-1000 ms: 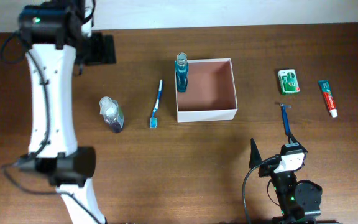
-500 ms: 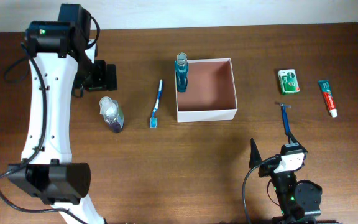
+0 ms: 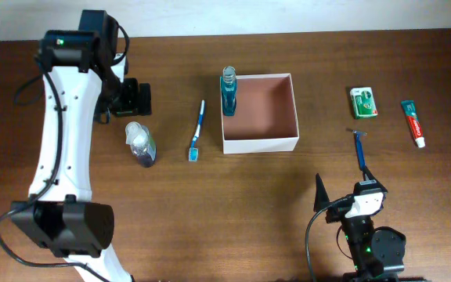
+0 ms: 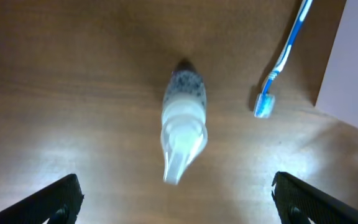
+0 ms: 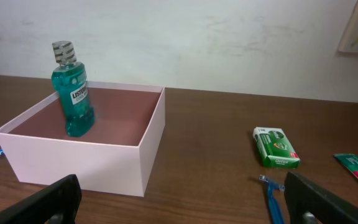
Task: Pack container
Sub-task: 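Withdraw the left gripper and move it over the soap bottle, then lower the left gripper and close it on the soap pump bottle, then lift the soap bottle and carry it over the pink box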
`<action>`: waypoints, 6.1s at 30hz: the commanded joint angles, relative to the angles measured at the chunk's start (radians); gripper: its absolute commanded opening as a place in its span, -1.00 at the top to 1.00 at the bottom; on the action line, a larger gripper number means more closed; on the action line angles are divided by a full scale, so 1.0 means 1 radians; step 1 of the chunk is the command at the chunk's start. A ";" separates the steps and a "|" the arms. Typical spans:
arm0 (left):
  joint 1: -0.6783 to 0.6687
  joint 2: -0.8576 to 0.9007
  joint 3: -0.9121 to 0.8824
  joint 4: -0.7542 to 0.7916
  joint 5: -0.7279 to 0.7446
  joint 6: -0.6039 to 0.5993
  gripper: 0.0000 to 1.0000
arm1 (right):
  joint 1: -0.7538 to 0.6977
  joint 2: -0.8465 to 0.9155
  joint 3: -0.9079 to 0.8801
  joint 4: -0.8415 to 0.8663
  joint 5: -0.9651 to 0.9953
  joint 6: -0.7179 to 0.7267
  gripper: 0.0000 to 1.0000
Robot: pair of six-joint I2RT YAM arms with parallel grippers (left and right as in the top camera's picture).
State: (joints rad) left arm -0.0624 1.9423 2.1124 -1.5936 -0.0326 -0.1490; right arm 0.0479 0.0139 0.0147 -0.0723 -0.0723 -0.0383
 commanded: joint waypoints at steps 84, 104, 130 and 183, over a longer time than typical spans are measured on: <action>0.003 0.006 -0.362 0.256 0.011 0.075 0.11 | 0.005 -0.010 -0.009 0.002 -0.009 -0.006 -0.97; 0.008 0.006 -0.346 0.225 0.045 0.076 0.12 | 0.005 -0.010 -0.009 0.002 -0.009 -0.006 -0.97; 0.011 0.006 -0.346 0.305 0.029 0.076 0.07 | 0.005 -0.010 -0.009 0.002 -0.009 -0.006 -0.97; -0.133 0.006 0.357 0.237 0.101 -0.072 0.83 | 0.005 -0.010 -0.009 0.002 -0.009 -0.006 -0.97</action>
State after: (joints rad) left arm -0.1535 1.9602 2.3634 -1.3720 0.1001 -0.1562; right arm 0.0479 0.0139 0.0147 -0.0723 -0.0723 -0.0383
